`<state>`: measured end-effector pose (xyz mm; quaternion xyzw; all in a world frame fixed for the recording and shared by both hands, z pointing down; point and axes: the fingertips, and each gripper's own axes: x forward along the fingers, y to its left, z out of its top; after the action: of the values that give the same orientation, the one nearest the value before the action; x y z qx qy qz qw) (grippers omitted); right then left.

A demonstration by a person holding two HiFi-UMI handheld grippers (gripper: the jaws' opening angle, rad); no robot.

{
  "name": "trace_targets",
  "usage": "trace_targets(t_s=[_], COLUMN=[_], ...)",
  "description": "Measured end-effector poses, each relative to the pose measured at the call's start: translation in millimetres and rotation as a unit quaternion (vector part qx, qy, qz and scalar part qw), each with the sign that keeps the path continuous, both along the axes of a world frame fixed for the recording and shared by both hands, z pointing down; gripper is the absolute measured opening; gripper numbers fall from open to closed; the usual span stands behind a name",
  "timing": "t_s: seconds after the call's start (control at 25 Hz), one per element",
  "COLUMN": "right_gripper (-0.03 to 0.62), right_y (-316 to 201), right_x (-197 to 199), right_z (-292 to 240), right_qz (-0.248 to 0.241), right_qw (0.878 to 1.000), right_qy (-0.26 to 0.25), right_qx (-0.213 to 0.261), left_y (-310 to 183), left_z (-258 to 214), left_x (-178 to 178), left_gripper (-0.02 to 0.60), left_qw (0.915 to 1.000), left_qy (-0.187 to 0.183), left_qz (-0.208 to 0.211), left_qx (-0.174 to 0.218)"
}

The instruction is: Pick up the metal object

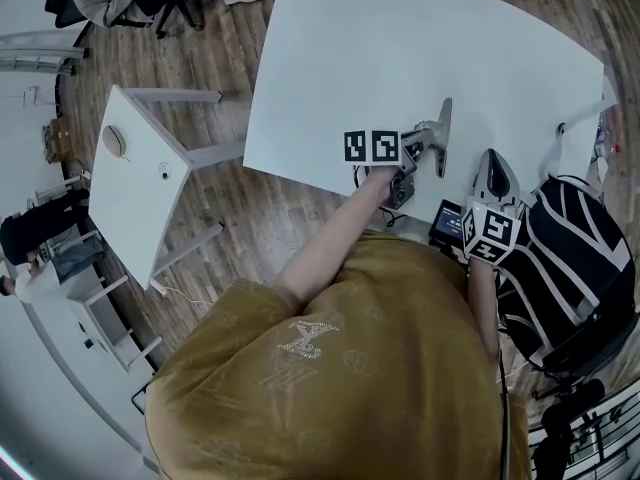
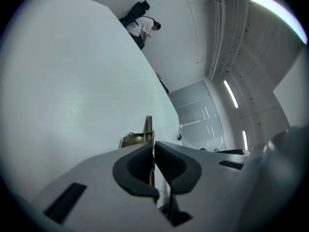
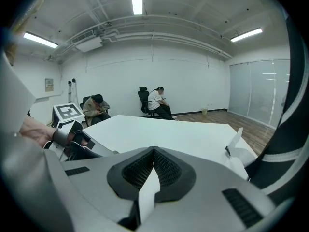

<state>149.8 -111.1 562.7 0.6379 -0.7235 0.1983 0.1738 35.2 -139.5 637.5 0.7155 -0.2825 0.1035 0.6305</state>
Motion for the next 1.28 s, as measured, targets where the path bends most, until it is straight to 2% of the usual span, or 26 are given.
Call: trace_targets(t_s=[0.6,1.08,1.28], right_gripper=[0.009,0.008,0.008], right_y=[1.8,-0.2,-3.4], right_x=[3.6,19.6,25.2], right_z=[-17.7,-41.1,-50.7], right_qz=[0.004,0.024,0.029], right_qw=[1.0,0.998,0.997], right_qy=[0.004,0.005,-0.002], right_qx=[0.025,0.056,0.069], left_y=[-0.1,-6.6,-10.2], left_z=[-26.2,-66.3,-89.1], left_x=[-3.7,6.2,10.8], left_gripper=[0.008,0.008,0.008], left_qw=[0.9988,0.9958,0.9935], left_qy=[0.039,0.072,0.076], left_qz=[-0.027,-0.027,-0.013], left_qx=[0.013,0.049,0.084])
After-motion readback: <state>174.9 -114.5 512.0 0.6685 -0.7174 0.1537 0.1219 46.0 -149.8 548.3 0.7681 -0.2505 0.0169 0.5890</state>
